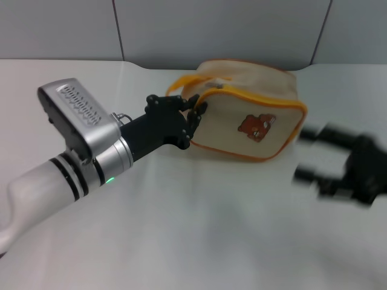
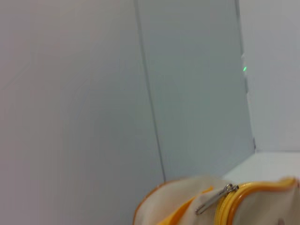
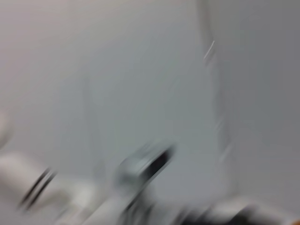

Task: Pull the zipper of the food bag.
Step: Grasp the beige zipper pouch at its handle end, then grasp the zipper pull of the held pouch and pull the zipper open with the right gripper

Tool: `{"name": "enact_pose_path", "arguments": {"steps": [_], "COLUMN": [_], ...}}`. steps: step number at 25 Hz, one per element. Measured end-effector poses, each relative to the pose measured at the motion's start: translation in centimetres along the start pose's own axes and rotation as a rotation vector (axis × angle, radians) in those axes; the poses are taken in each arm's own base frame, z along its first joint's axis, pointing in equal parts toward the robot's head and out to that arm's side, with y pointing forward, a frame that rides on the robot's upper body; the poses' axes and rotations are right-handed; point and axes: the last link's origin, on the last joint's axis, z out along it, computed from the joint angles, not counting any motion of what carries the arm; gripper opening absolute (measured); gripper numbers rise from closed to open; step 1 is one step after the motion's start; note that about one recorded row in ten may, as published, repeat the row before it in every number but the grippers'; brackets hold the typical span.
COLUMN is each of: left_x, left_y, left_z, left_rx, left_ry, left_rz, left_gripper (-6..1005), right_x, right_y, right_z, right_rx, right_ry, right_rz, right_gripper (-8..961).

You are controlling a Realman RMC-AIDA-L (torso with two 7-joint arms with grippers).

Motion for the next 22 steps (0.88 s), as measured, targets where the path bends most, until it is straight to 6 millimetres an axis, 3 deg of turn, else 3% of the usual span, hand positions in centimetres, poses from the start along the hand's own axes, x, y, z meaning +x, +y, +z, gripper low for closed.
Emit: {"name": "enact_pose_path", "arguments": {"steps": [3,5,6,9,10,11,14,15,16,17,18,20,22], "left_x": [0.4,0.9,0.9,1.3,1.5,1.5,1.9,2.1,2.2,2.3,2.4,3.0,3.1], "left_y": [-0.1,-0.3,-0.3,-0.5,-0.5,-0.5,-0.4,-0.2,-0.1,0.1,0.2,0.9,1.0], "left_z": [-0.1,-0.1,-0.1,0.1,0.2,0.2,0.4,0.4,0.3,0.2,0.0,-0.5,-0.6], "left_rx": [0.006,0.016,0.016,0.012,0.01,0.01,-0.004,-0.015,-0.023,-0.031,-0.037,-0.061,-0.064], "left_ry": [0.027,0.058,0.058,0.074,0.08,0.08,0.093,0.103,0.112,0.126,0.139,0.189,0.198], "left_rz": [0.039,0.09,0.09,0.14,0.198,0.198,0.256,0.27,0.277,0.285,0.29,0.316,0.322], "left_gripper": [149,136,130,117,117,118,116,114,113,111,109,106,105], "right_x": [-0.4,-0.4,-0.4,0.8,1.8,1.8,3.1,3.7,3.7,4.4,4.4,4.8,4.9], "right_y": [-0.2,-0.8,-0.8,-1.4,-1.9,-1.9,-3.0,-3.9,-3.9,-4.2,-4.2,-3.7,-3.4], "right_z": [-1.1,-2.4,-2.4,-2.1,-1.0,-1.0,1.4,3.2,3.2,4.9,4.9,7.0,7.5], "right_rx": [0.112,0.328,0.328,0.574,0.725,0.725,0.901,0.939,0.939,0.924,0.924,0.881,0.866], "right_ry": [-0.129,-0.301,-0.301,-0.374,-0.336,-0.336,-0.177,-0.054,-0.054,0.043,0.043,0.098,0.107], "right_rz": [-0.07,-0.195,-0.195,-0.391,-0.545,-0.545,-0.756,-0.847,-0.847,-0.91,-0.91,-0.984,-1.002], "right_gripper": [841,841,840,840,839,838,834,833,831,830,829,826,824]}}
